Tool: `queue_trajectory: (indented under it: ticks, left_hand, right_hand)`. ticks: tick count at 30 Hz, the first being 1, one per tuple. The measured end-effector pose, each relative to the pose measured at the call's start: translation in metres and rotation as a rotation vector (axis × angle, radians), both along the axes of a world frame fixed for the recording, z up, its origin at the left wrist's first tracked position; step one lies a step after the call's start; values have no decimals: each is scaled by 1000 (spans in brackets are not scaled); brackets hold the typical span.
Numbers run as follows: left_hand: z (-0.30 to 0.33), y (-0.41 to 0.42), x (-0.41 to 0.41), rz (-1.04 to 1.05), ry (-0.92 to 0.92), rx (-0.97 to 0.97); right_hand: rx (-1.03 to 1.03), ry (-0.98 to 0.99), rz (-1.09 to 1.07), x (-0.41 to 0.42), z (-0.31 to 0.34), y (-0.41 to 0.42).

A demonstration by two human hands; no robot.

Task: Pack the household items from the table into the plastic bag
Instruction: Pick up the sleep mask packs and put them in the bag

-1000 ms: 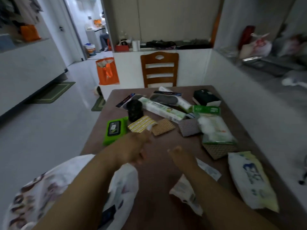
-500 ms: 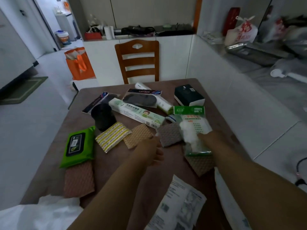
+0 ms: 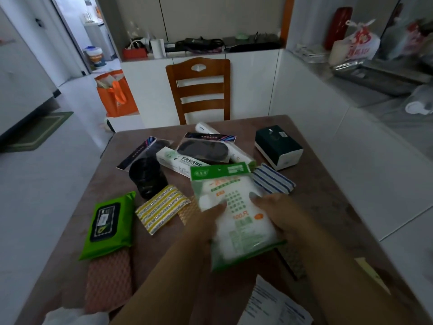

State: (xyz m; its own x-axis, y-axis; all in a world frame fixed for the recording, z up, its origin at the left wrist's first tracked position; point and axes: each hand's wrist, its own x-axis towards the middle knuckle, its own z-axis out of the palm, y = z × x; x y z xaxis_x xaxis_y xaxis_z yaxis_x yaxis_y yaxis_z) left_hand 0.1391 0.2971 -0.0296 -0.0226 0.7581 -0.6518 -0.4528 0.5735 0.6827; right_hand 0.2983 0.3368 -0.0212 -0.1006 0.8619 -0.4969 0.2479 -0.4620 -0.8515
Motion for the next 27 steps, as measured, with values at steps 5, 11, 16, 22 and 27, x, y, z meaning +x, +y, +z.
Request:
queue_trajectory:
  ticks: [5, 11, 16, 22, 27]
  left_hand:
    - [-19, 9, -42, 119, 56, -18]
    - [-37, 22, -73, 241, 0, -68]
    - [-42, 24, -77, 271, -79, -64]
    - [-41, 28, -79, 261, -235, -12]
    - [-33, 22, -85, 148, -384, 37]
  right_hand:
    - [104, -131, -62, -34, -15, 78]
    - [-13, -32, -46, -93, -35, 168]
    - [215, 22, -206, -103, -43, 188]
    - [1008, -74, 72, -63, 6, 92]
    - [792, -232, 633, -31, -20, 45]
